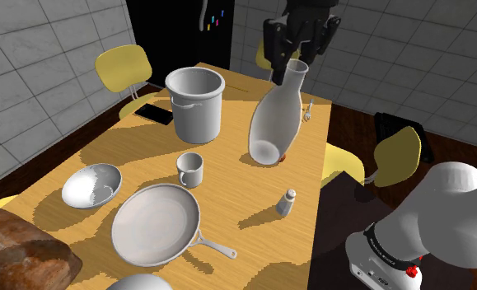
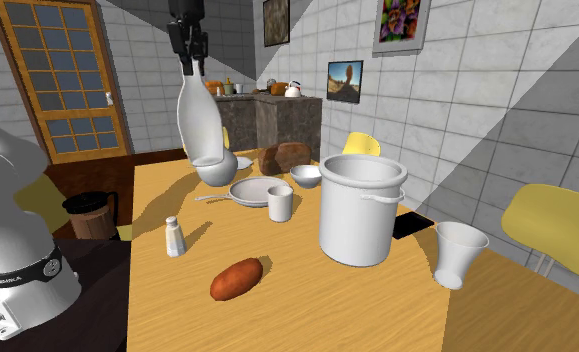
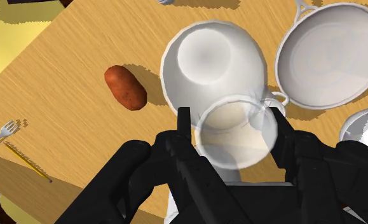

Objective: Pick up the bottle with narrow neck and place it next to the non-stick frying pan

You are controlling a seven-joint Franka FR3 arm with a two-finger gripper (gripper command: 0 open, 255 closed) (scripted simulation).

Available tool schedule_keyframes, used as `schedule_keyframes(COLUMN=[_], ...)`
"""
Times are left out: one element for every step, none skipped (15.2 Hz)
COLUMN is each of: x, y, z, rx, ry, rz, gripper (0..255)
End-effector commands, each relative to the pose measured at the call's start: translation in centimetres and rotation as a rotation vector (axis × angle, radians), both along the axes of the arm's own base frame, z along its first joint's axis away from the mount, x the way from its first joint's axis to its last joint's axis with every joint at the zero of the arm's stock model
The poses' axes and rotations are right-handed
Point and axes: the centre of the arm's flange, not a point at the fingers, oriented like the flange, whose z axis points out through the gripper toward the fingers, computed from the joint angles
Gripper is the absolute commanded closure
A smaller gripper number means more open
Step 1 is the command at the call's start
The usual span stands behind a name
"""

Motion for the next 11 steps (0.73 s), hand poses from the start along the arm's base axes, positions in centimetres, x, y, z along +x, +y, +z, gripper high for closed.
schedule_keyframes(x=[-2.0,-3.0,-3.9,-4.8,-5.7,-6.6,-7.5,-8.4,-9.3,-10.2,-11.1], y=[1.8,2.7,3.5,4.4,5.3,6.2,7.1,8.0,8.9,9.8,10.6], z=[0.7,1.0,1.4,1.7,2.1,2.4,2.8,3.2,3.5,3.9,4.2], rx=[0.0,0.0,0.0,0.0,0.0,0.0,0.0,0.0,0.0,0.0,0.0], ry=[0.0,0.0,0.0,0.0,0.0,0.0,0.0,0.0,0.0,0.0,0.0], rz=[-0.001,-0.001,-0.001,-0.001,-0.001,-0.001,-0.001,-0.001,-0.001,-0.001,-0.001], gripper=[255,255,255,255,255,255,255,255,255,255,255])
